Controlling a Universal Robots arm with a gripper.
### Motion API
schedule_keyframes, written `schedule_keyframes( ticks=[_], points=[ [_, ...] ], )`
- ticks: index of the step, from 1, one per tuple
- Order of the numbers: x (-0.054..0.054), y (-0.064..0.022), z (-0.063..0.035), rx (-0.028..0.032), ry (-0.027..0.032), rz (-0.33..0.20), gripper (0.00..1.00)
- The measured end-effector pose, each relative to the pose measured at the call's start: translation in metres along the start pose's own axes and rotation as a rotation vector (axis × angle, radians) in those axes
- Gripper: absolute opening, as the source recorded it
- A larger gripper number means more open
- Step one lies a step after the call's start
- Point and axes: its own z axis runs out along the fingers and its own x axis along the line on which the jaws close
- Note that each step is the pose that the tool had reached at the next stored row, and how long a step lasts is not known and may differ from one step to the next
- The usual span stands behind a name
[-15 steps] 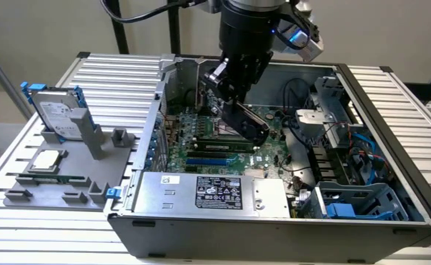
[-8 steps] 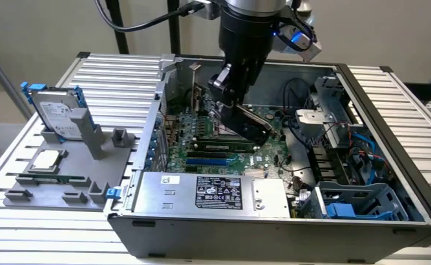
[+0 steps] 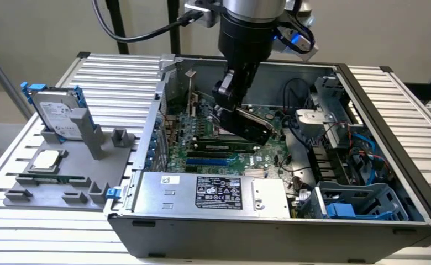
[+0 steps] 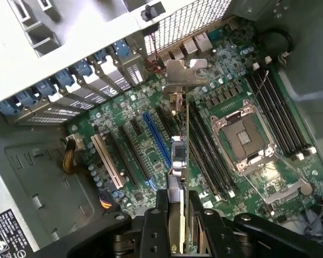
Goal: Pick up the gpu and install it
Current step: 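Insert the gpu into the slot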
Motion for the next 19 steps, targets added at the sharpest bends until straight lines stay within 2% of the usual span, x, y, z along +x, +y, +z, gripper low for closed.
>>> schedule_keyframes(
  ticks=[7, 15, 17, 19],
  points=[
    [0.0, -0.0003, 0.0066, -0.0008, 0.0052, -0.128, 0.0],
    [0.0, -0.0006, 0.0141, 0.0059, 0.0077, -0.273, 0.0],
    [0.0, -0.0007, 0.0155, 0.0078, 0.0063, -0.308, 0.0],
    [0.0, -0.0008, 0.0163, 0.0095, 0.0016, -0.337, 0.0]
  ],
)
